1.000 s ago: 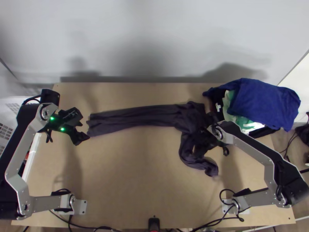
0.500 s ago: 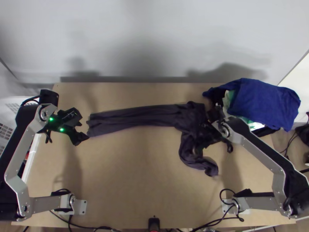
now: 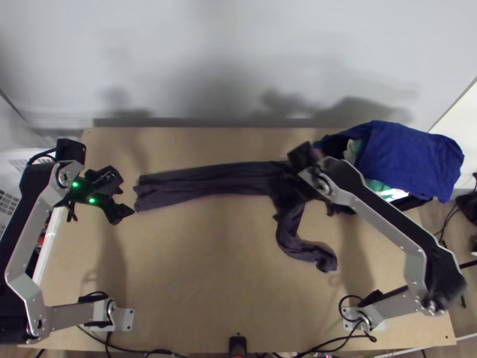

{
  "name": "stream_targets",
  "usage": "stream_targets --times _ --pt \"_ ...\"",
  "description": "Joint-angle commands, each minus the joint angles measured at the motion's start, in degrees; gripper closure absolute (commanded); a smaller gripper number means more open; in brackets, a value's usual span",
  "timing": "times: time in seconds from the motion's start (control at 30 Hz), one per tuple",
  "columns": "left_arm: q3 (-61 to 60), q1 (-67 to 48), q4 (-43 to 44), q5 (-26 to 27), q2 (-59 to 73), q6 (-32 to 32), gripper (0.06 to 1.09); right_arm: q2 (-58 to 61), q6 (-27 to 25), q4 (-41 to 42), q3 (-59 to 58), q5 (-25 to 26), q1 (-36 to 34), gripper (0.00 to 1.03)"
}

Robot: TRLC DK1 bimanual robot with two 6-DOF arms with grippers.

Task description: Fold the t-shirt

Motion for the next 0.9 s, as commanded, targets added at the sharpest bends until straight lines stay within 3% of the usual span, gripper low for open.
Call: stream_targets --times 0.0,0.33,0.57,0.87 --pt "-0.59 0.55 -0.39 0.06 -1.44 -0.73 0.10 8.13 0.31 -0.20 11.69 -1.51 5.99 1.00" --pt "-1.99 -0.59 0.32 0.15 -1.79 -2.84 0.10 20.17 1.01 2.61 27.24 -2.04 10.74 1.00" --pt "-2.96 0.20 0.41 0.06 -2.76 -2.93 0.10 29.39 2.95 10.17 34.72 -2.04 10.92 1.00" --pt "-3.31 0.37 0.85 0.06 -2.67 -2.84 0.10 42.05 5.14 11.75 52.21 -1.95 10.83 1.00"
